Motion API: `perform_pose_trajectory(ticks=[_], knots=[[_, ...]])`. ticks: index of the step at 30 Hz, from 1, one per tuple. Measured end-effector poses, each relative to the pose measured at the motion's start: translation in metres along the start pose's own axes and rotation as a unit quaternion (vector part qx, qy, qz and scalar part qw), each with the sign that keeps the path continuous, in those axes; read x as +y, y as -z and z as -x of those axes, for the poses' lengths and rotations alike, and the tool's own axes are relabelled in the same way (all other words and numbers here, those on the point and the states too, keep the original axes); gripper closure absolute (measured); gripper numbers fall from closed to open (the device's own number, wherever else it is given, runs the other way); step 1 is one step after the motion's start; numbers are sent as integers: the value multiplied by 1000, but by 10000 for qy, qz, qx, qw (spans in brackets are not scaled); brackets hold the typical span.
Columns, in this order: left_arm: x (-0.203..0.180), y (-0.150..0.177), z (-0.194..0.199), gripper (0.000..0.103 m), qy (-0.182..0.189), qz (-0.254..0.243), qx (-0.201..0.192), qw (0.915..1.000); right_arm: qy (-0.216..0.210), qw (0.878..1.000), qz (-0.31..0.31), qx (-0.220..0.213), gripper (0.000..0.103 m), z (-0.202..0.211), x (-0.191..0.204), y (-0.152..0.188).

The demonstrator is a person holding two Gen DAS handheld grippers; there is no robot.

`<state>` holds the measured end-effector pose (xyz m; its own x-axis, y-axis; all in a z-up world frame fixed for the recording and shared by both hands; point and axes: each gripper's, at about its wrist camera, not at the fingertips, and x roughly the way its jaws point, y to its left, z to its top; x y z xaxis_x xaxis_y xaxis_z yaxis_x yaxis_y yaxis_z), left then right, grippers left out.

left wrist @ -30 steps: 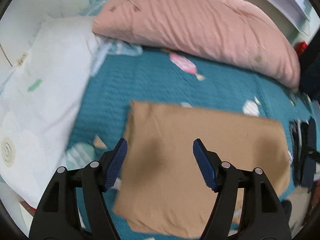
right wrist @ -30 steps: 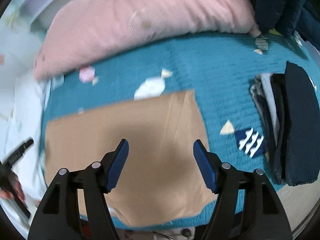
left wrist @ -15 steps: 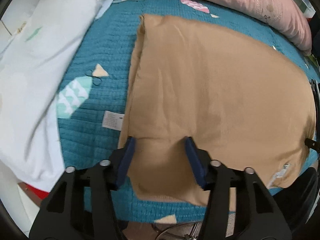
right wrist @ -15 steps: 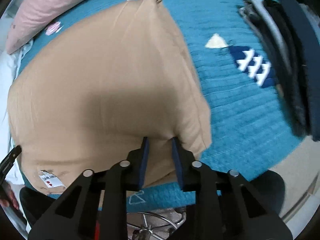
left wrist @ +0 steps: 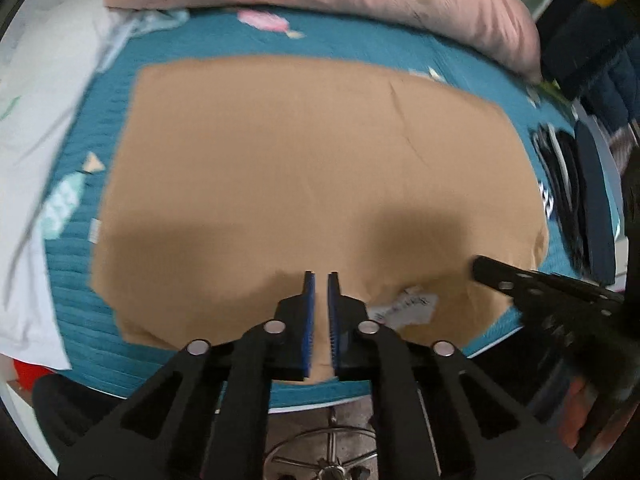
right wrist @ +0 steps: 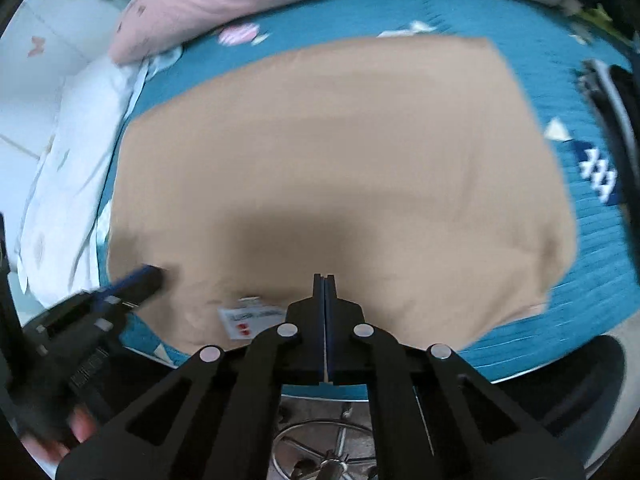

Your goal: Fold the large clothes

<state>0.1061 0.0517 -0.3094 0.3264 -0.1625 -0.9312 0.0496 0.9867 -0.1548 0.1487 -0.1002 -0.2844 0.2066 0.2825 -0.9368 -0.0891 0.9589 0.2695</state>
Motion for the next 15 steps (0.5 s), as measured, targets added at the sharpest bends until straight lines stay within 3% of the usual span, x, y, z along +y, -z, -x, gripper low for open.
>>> perform_pose_trajectory(ticks=[4, 15], knots=[[3, 12, -27, 103, -489, -41, 170, 9986, 222, 9995, 77, 195, 103, -21, 4, 2], [72, 19, -28, 103, -1346, 433, 149, 9898, 1019, 9910, -863, 49, 103, -3, -102, 9]])
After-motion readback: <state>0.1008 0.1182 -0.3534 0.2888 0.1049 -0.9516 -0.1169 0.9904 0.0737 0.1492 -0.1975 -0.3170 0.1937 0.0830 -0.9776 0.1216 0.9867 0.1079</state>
